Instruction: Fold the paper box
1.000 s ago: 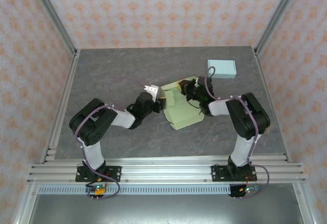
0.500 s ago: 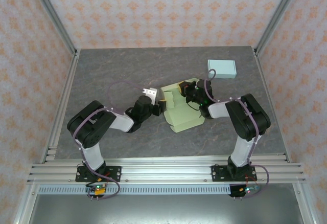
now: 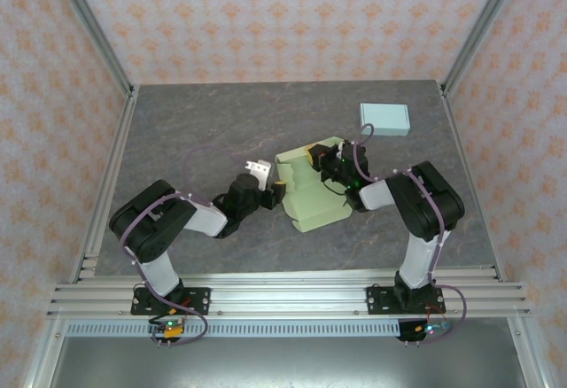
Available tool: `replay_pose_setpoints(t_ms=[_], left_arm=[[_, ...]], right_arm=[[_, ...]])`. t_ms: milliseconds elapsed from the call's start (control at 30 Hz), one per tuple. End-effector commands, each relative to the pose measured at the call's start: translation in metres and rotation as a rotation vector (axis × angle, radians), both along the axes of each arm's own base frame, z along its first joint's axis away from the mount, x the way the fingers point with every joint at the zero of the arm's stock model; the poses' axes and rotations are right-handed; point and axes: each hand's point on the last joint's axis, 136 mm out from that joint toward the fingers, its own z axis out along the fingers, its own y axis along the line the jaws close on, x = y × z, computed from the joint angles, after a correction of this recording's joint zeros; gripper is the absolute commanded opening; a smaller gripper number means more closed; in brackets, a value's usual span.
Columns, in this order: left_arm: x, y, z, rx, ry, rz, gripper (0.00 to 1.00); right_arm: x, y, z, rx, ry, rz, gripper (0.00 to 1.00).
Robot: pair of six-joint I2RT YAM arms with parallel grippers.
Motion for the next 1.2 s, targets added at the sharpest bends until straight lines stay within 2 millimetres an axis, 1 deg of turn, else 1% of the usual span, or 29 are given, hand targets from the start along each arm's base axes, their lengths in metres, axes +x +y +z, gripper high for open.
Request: replay_pose_setpoints(t_ms=[0, 67, 167, 267, 433, 500, 567, 633, 767, 867, 967, 1067, 1133, 1167], left_arm=[[0.014, -0.008, 0.026, -0.016, -0.082, 0.005, 0.60], [0.014, -0.011, 0.029, -0.028, -0.088, -0.003, 0.60], [0.013, -0.015, 0.036, -0.045, -0.093, -0.015, 0.60], [0.011, -0.025, 0.039, -0.057, -0.093, -0.038, 0.60], [0.004, -0.045, 0.034, -0.041, -0.103, -0.070, 0.59], [0.003, -0.048, 0.031, -0.023, -0.117, -0.055, 0.59], [0.005, -0.047, 0.027, 0.000, -0.119, -0.035, 0.57], [0.009, -0.042, 0.026, 0.019, -0.129, -0.001, 0.53], [0.012, -0.041, 0.021, 0.049, -0.138, 0.003, 0.51], [0.018, -0.037, 0.014, 0.081, -0.145, 0.036, 0.40], [0.024, -0.031, 0.011, 0.108, -0.163, 0.069, 0.37], [0.030, -0.032, 0.009, 0.118, -0.169, 0.082, 0.36], [0.031, -0.033, -0.001, 0.133, -0.158, 0.079, 0.34], [0.032, -0.033, -0.001, 0.137, -0.160, 0.084, 0.33]], right_arm=[[-0.007, 0.004, -0.001, 0.029, -0.045, 0.024, 0.00], [-0.008, 0.004, 0.001, 0.046, -0.060, 0.022, 0.00], [-0.009, 0.005, 0.010, 0.067, -0.095, 0.033, 0.00], [-0.010, 0.005, 0.015, 0.068, -0.111, 0.034, 0.00], [-0.009, 0.004, 0.022, 0.090, -0.115, 0.027, 0.00], [-0.009, 0.004, 0.025, 0.089, -0.117, 0.025, 0.00], [-0.010, 0.003, 0.024, 0.082, -0.114, 0.024, 0.00], [-0.010, 0.002, 0.023, 0.080, -0.111, 0.021, 0.00], [-0.011, 0.003, 0.020, 0.085, -0.101, 0.022, 0.00], [-0.011, 0.003, 0.020, 0.088, -0.100, 0.022, 0.00], [-0.012, 0.005, 0.023, 0.095, -0.107, 0.033, 0.00], [-0.014, 0.007, 0.031, 0.105, -0.124, 0.042, 0.00], [-0.014, 0.005, 0.034, 0.113, -0.118, 0.028, 0.02], [-0.013, 0.005, 0.037, 0.120, -0.119, 0.023, 0.03]])
